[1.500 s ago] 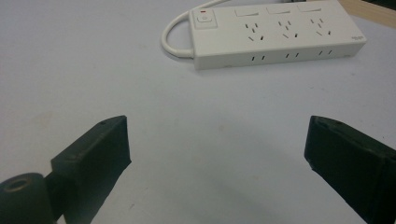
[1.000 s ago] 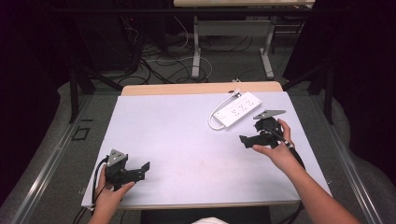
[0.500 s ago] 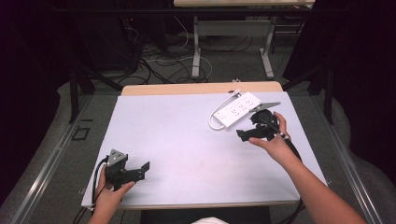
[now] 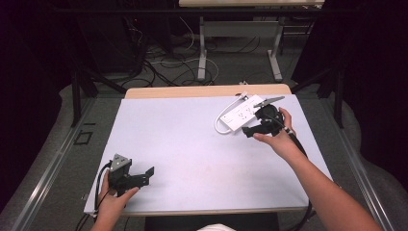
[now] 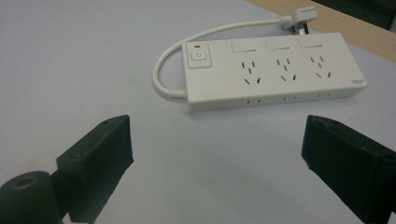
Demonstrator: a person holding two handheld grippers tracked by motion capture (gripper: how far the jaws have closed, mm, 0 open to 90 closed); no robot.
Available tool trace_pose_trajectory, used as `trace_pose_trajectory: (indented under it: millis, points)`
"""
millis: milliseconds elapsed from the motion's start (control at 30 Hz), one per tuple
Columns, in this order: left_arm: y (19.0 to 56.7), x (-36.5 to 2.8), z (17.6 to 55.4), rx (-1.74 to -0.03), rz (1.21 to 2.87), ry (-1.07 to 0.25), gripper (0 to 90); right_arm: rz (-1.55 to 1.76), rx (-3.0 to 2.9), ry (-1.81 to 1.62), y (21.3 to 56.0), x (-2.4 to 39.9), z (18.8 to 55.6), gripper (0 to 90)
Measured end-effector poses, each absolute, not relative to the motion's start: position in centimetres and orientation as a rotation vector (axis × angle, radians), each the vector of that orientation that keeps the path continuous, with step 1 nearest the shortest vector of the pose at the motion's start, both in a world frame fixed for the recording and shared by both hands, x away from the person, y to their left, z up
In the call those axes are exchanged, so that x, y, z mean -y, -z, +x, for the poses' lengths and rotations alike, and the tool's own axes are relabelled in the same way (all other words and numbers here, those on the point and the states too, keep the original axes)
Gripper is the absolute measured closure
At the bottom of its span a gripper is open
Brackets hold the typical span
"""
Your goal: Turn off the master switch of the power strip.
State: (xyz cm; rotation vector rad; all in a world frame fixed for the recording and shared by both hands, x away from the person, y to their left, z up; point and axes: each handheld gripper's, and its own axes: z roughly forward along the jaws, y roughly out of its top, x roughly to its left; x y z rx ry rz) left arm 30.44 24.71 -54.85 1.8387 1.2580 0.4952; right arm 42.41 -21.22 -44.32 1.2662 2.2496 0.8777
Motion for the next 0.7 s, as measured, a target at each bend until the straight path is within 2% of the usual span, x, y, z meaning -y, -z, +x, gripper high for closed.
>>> trace_pose_trajectory:
  millis: [700]
  points:
    - [54.9, -24.8, 30.5, -1.252, 1.834, -0.505, 3.9, 1.273, -2.241, -0.851, 43.4, 20.4, 45.5, 14.6]
